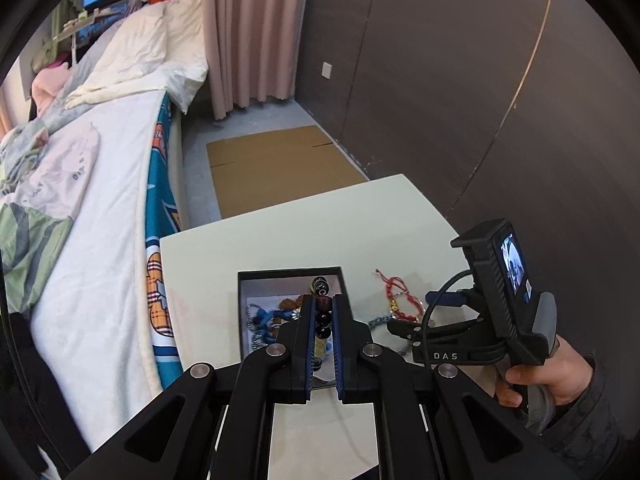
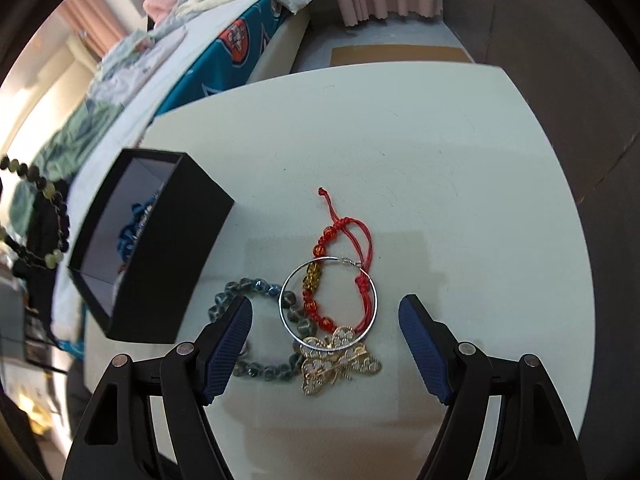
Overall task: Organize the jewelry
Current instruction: 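Lower the dark bead bracelet into the box and open the left gripper, then grasp the silver hoop earring with the right gripper and drop it into the box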
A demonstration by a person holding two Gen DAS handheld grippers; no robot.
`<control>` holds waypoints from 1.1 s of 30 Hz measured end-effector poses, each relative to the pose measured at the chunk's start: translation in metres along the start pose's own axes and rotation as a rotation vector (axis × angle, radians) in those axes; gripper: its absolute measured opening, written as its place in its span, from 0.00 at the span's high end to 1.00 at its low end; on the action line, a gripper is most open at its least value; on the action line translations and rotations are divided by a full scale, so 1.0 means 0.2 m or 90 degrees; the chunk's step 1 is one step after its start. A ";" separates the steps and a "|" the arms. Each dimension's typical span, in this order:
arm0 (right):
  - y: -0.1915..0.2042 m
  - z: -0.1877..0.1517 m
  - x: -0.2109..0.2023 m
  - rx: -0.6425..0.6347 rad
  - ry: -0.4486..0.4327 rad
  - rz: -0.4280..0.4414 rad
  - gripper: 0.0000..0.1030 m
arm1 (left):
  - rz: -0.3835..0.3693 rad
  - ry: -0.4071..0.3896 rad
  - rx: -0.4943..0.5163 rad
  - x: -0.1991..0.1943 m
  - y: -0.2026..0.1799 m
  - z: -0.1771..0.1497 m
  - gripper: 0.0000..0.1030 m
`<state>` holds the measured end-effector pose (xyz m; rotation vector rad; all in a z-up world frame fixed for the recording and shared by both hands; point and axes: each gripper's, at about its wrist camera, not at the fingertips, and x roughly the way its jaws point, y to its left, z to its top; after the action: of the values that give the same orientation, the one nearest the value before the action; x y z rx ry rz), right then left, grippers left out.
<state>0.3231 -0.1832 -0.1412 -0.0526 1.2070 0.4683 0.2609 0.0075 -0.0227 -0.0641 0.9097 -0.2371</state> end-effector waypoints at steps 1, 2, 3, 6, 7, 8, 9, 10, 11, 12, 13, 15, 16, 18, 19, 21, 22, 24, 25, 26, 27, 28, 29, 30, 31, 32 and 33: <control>0.01 0.00 0.00 -0.008 0.000 -0.007 0.26 | 0.000 0.002 -0.003 0.01 0.01 0.00 0.93; 0.02 0.00 0.00 -0.016 0.000 -0.016 0.30 | 0.000 0.003 -0.005 0.02 0.02 -0.01 0.93; 0.03 -0.01 0.00 -0.026 0.000 -0.030 0.34 | 0.000 0.005 -0.006 0.02 0.02 -0.01 0.93; 0.02 -0.02 -0.03 -0.033 0.003 -0.036 0.50 | -0.003 0.010 -0.011 0.04 0.04 -0.02 0.93; 0.00 -0.02 -0.04 -0.017 0.007 -0.013 0.50 | -0.004 0.010 -0.012 0.05 0.04 -0.02 0.93; -0.02 -0.03 -0.05 -0.012 0.008 -0.005 0.50 | -0.006 0.011 -0.013 0.06 0.04 -0.02 0.93; -0.03 -0.04 -0.07 -0.010 0.006 -0.002 0.50 | -0.008 0.010 -0.015 0.06 0.05 -0.02 0.93; -0.03 -0.04 -0.09 -0.006 -0.001 0.001 0.50 | -0.010 0.010 -0.017 0.07 0.05 -0.01 0.93; -0.04 -0.04 -0.11 -0.002 -0.006 0.007 0.50 | -0.011 0.009 -0.020 0.07 0.05 -0.01 0.93; -0.05 -0.05 -0.14 0.005 -0.014 0.016 0.50 | -0.012 0.009 -0.022 0.08 0.05 -0.01 0.93; -0.05 -0.05 -0.15 0.010 -0.021 0.022 0.50 | -0.014 0.008 -0.023 0.08 0.06 -0.01 0.93; -0.07 -0.05 -0.21 0.022 -0.037 0.033 0.50 | -0.021 0.000 -0.025 0.09 0.05 0.00 0.93; -0.08 -0.06 -0.23 0.027 -0.044 0.039 0.50 | -0.019 -0.001 -0.026 0.09 0.05 0.00 0.93; -0.09 -0.06 -0.29 0.038 -0.062 0.053 0.50 | -0.012 -0.001 -0.034 0.10 0.06 0.01 0.92; -0.09 -0.07 -0.32 0.043 -0.075 0.062 0.50 | -0.013 0.004 -0.038 0.11 0.07 0.01 0.92; -0.08 -0.06 -0.38 0.052 -0.097 0.082 0.50 | -0.014 0.015 -0.054 0.12 0.10 0.01 0.88; -0.08 -0.06 -0.40 0.056 -0.107 0.094 0.50 | -0.016 0.015 -0.059 0.11 0.11 0.01 0.87; -0.07 -0.05 -0.44 0.064 -0.127 0.120 0.50 | -0.014 0.009 -0.068 0.09 0.13 0.00 0.64; -0.06 -0.04 -0.45 0.066 -0.134 0.129 0.50 | -0.012 0.004 -0.072 0.07 0.14 -0.01 0.53; -0.04 -0.03 -0.45 0.069 -0.141 0.141 0.50 | -0.010 -0.006 -0.077 0.05 0.16 -0.02 0.34; -0.02 -0.02 -0.46 0.070 -0.146 0.151 0.50 | -0.007 -0.019 -0.079 0.02 0.17 -0.03 0.27; -0.01 -0.01 -0.46 0.069 -0.151 0.160 0.50 | -0.004 -0.027 -0.078 0.00 0.18 -0.03 0.27; 0.01 0.00 -0.46 0.067 -0.157 0.168 0.50 | 0.000 -0.029 -0.076 -0.01 0.18 -0.04 0.27; 0.03 0.01 -0.47 0.063 -0.162 0.173 0.50 | 0.005 -0.027 -0.076 -0.03 0.20 -0.04 0.27; 0.06 0.01 -0.47 0.060 -0.165 0.178 0.50 | 0.008 -0.027 -0.076 -0.04 0.21 -0.05 0.27; 0.08 0.02 -0.47 0.058 -0.166 0.183 0.50 | 0.010 -0.028 -0.074 -0.05 0.22 -0.05 0.27; 0.11 0.02 -0.46 0.054 -0.167 0.190 0.50 | 0.014 -0.030 -0.072 -0.06 0.22 -0.06 0.27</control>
<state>0.2939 -0.1916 -0.0511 0.2581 0.9773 0.6616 0.2520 0.0545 -0.0271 -0.1636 0.8765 -0.1632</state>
